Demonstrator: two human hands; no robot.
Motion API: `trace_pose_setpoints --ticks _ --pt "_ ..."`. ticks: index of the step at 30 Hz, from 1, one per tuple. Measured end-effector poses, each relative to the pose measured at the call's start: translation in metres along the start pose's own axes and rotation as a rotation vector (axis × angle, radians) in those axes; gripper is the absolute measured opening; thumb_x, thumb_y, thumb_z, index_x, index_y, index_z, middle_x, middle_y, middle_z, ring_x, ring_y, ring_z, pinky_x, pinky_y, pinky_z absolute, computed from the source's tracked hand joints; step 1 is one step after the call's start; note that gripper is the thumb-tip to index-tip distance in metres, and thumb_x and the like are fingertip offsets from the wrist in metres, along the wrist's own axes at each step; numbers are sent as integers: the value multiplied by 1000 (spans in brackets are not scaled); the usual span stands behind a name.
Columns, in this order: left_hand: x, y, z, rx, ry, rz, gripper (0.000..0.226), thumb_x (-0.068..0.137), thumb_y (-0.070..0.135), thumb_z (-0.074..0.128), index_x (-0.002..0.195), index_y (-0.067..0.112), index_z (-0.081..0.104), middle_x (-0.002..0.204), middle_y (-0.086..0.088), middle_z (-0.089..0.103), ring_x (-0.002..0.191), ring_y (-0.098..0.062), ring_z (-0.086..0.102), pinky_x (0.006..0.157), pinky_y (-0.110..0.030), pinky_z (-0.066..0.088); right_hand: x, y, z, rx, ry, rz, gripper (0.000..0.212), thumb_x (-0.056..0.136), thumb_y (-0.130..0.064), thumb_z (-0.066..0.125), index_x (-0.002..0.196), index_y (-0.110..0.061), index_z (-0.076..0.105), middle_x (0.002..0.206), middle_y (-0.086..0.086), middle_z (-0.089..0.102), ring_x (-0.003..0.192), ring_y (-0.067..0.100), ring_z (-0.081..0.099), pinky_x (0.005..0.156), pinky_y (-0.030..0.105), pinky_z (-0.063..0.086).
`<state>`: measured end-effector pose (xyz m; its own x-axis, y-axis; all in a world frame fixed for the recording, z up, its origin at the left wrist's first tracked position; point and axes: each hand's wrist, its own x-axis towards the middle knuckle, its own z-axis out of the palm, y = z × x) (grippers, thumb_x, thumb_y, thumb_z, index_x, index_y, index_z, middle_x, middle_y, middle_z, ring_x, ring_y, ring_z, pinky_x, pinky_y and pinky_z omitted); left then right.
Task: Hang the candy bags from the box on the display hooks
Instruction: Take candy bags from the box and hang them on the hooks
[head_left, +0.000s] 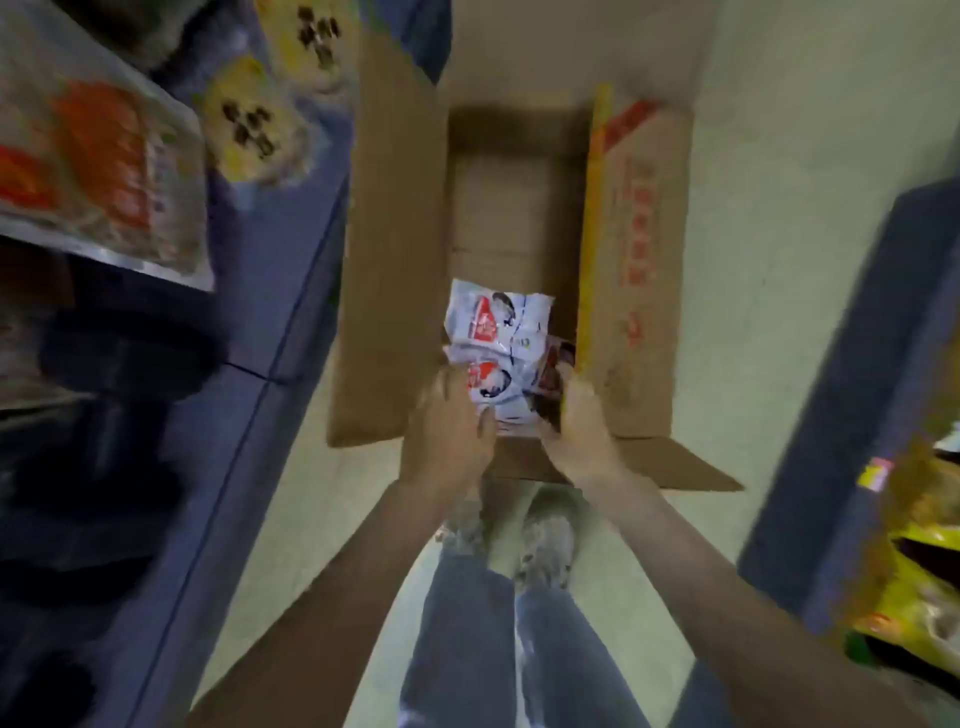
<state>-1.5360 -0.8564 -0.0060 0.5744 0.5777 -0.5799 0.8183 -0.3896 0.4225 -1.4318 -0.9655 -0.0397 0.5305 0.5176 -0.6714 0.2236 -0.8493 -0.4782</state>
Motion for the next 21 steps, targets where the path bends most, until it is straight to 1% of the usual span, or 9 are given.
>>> trace_pose_setpoints --ticks 2,6,9,11,13,16,18,19,21 --pt "36 -19 38 12 -75 -32 53 89 20 58 137 5 42 132 -18 48 120 -37 45 101 -43 35 49 29 36 15 -135 49 70 87 -35 60 143 -6 29 139 16 42 126 35 43 102 45 40" --pt "77 -46 90 85 -306 -73 61 92 23 55 147 15 29 143 -17 37 128 -37 39 105 -43 36 108 56 74 7 -311 299 78 92 -25 59 150 -10 9 149 15 29 131 35 39 103 41 39" --pt "87 -60 114 115 -495 -118 56 95 27 50 146 15 29 147 -18 33 129 -37 39 104 -40 35 126 62 99 -86 -436 381 86 91 -34 57 150 -12 -2 148 19 30 129 36 40 103 41 39" --pt "84 -68 123 155 -548 -85 46 97 28 46 140 13 38 144 -18 38 127 -35 42 102 -37 37 125 63 114 -242 -450 395 89 89 -46 54 149 -12 -2 149 16 28 131 36 36 105 40 35" --pt "73 -72 125 162 -534 -55 42 98 26 43 137 11 43 144 -17 41 128 -33 41 104 -37 36 122 62 118 -324 -403 403 84 92 -46 51 148 -12 -1 150 14 27 132 36 34 105 39 31" --pt "59 -72 114 168 -486 -31 42 99 26 42 138 11 43 143 -14 42 129 -29 40 106 -36 33 116 52 104 -89 -331 497 70 91 -17 56 144 -4 12 137 18 42 121 34 46 82 35 41" --pt "52 -66 99 172 -455 1 44 97 28 48 139 14 44 141 -12 45 127 -29 43 104 -35 35 107 45 86 109 -309 498 53 87 -7 58 135 1 36 124 17 52 102 26 54 63 26 38" --pt "48 -61 89 178 -437 27 45 95 29 51 138 16 46 138 -11 49 124 -30 46 102 -35 37 98 38 72 183 -311 480 42 86 -6 58 126 0 46 108 13 57 85 20 53 56 20 36" --pt "38 -47 66 222 -357 129 36 93 27 54 128 18 57 123 -10 61 112 -30 55 91 -33 41 74 24 42 299 -321 458 18 88 -6 55 105 -8 55 77 0 49 62 8 42 45 11 36"
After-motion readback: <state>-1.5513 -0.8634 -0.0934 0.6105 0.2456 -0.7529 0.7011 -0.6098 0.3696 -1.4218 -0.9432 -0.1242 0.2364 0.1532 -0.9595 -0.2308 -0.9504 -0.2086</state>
